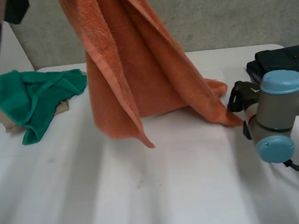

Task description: Fold the laundry.

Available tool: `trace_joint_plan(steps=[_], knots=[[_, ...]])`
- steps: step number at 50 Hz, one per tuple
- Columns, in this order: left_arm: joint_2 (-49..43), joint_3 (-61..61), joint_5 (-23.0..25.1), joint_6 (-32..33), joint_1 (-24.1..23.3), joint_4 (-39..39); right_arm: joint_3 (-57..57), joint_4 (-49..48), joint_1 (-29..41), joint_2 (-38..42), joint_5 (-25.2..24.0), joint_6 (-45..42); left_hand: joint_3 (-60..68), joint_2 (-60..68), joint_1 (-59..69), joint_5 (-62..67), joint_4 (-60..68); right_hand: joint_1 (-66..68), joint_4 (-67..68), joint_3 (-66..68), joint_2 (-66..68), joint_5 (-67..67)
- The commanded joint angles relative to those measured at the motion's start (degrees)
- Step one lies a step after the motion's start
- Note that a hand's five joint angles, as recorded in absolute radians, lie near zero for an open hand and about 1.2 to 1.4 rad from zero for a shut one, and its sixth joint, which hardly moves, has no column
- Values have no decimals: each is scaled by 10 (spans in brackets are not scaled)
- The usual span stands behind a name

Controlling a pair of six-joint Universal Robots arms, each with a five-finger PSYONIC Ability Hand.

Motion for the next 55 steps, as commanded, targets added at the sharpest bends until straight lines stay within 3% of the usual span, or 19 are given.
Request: trace_joint_plan(steps=[1, 7, 14, 15, 16, 21, 26, 31, 40, 55], knots=[[4, -4, -2, 0, 16, -10, 9, 11, -29, -18, -56, -68, 115, 113, 151, 132, 112, 144, 119, 123, 123, 132], [1, -33, 1, 0, 47, -27, 22, 34, -48, -89, -90, -102, 115, 113, 151, 132, 112, 144, 119, 123, 123, 132], [-7, -81, 4, 0, 74, -33, 43, 110, -53, -196, -158, -263, 115, 113, 151, 132, 112, 126, 102, 105, 105, 114], [-8, -86, 5, 0, 76, -33, 51, 138, -51, -201, -161, -281, 115, 113, 151, 132, 112, -211, -235, -231, -231, -222], [-9, -90, 5, 1, 77, -33, 55, 156, -52, -201, -161, -286, 115, 113, 151, 132, 112, -342, -367, -363, -363, -354], [-25, -100, 5, 0, 88, -32, 112, 230, -47, -202, -172, -287, 115, 113, 151, 132, 112, -424, -449, -445, -445, -436], [-31, -100, 5, -1, 90, -32, 204, 180, -23, -204, -209, -302, 115, 113, 151, 132, 112, -388, -412, -408, -408, -399], [-32, -103, 6, -15, 91, -32, 236, 108, -2, -201, -213, -321, 115, 113, 151, 132, 112, -339, -363, -359, -359, -350], [-32, -123, 7, -24, 98, -28, 210, 56, 10, -147, -210, -403, 115, 113, 151, 132, 112, -258, -282, -279, -278, -269], [-35, -131, 8, -24, 99, -25, 157, 30, 10, -84, -195, -418, 115, 113, 151, 132, 112, -199, -223, -220, -219, -210]])
